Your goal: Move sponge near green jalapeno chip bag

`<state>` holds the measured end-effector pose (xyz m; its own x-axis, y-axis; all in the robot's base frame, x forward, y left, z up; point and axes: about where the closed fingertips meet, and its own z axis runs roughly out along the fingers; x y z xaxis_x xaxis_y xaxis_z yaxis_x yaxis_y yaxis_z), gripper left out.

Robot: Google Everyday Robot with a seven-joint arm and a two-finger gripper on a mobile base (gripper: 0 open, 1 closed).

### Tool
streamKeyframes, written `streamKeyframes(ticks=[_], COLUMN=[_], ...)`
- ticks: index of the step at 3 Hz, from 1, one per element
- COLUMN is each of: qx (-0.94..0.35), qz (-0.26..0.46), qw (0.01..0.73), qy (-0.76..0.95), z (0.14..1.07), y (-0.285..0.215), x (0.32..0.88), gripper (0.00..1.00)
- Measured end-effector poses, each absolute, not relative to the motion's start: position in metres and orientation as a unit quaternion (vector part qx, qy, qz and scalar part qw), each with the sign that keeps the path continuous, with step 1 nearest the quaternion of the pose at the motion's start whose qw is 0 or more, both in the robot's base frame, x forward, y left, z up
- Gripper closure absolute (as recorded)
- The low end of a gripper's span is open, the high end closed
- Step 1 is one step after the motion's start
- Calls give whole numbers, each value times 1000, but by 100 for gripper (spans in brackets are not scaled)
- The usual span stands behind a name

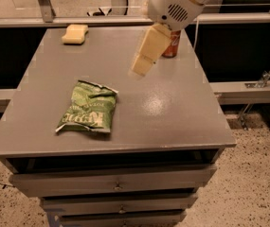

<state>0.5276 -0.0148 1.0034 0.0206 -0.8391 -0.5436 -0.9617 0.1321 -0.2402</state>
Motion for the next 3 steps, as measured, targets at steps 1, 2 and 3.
streamKeyframes(ticks=[1,2,3], qx=[-651,-650,-635], qz=[104,107,114], qw=[295,308,333], qy=[692,686,688], z=[1003,998,984], y=[-15,4,41], x=[528,541,575], gripper=[0,0,0])
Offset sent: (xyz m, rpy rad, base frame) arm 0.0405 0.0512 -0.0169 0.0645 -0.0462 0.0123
